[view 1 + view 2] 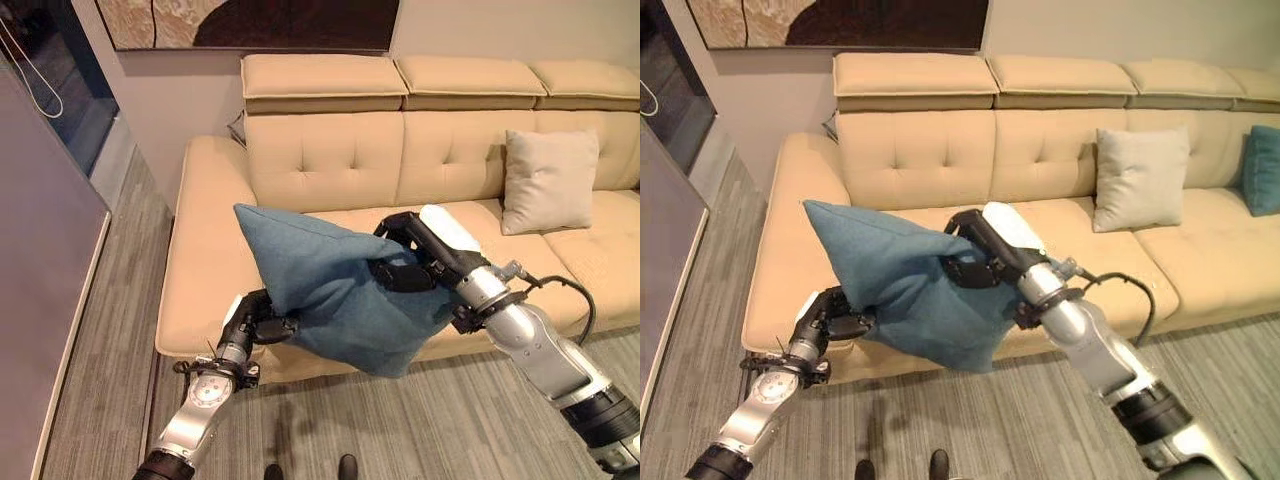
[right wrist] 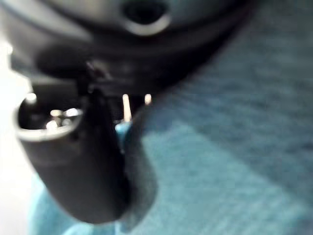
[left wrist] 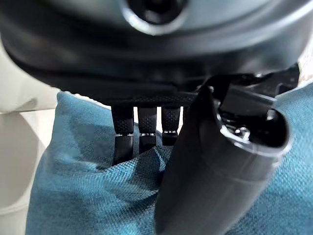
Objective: Pick up all the scattered cushions and arrange them neatly on the sofa.
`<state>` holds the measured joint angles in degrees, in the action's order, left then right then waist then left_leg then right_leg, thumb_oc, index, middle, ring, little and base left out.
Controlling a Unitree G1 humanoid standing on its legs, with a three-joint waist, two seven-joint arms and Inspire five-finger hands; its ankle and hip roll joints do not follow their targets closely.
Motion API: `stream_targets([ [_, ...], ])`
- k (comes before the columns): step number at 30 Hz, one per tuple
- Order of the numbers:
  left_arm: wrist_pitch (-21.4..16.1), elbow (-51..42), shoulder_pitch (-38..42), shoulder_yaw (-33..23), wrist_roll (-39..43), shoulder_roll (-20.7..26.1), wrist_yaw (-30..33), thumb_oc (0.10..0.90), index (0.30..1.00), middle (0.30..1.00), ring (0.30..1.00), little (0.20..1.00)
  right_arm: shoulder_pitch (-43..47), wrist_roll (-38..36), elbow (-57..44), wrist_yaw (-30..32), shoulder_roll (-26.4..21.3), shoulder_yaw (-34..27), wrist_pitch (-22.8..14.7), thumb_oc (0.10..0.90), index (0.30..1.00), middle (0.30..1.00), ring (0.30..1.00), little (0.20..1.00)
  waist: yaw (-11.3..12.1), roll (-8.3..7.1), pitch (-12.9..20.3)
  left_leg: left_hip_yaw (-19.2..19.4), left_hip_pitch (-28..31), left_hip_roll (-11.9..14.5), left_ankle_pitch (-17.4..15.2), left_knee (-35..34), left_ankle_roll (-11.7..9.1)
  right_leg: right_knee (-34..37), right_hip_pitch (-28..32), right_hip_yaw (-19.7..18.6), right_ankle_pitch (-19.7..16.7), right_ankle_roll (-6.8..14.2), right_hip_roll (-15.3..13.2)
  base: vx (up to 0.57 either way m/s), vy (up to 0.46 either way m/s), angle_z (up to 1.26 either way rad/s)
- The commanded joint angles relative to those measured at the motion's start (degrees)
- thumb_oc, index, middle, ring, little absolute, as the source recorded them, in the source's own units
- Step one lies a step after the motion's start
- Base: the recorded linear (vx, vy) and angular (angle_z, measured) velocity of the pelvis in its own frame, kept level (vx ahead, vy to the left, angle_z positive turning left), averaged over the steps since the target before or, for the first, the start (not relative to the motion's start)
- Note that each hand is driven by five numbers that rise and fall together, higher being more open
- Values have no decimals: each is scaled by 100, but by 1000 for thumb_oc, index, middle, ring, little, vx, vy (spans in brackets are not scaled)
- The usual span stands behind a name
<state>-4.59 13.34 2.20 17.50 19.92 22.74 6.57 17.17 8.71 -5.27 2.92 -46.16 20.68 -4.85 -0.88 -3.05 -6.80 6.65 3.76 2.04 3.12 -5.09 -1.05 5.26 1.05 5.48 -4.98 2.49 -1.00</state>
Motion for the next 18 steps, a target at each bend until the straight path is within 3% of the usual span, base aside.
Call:
stream_targets([
  [1,-574,-139,492,253,-122,-236,-303,400,300,300,300,300,564,-7,-355,768,439,-803,-448,800,900,900,900,900,86,-234,931,-165,70,15,-556,11,-226,-98,159,438,486,668,-404,-39,-70,-2],
  [9,-527,-137,297,-263,-94,-143,-104,400,300,300,300,300,-198,150,331,1205,279,-1869,-130,800,900,900,900,900,-13,-161,958,-195,-49,50,-465,9,-270,-53,143,495,494,638,-369,-32,-65,-1],
  [15,-475,-161,175,-477,-39,-66,-132,400,300,300,300,300,-756,-308,850,993,-7,-2236,-42,800,900,900,900,900,-90,-174,940,-202,-78,80,-433,9,-310,-44,119,519,502,620,-334,-20,-40,2],
  [18,-439,-198,117,-583,-82,-9,-214,400,300,300,300,300,-1497,-1099,1138,602,249,-2523,-57,800,900,900,900,900,-176,-148,876,-179,-119,111,-396,9,-336,-46,78,522,496,607,-320,-41,-55,5],
])
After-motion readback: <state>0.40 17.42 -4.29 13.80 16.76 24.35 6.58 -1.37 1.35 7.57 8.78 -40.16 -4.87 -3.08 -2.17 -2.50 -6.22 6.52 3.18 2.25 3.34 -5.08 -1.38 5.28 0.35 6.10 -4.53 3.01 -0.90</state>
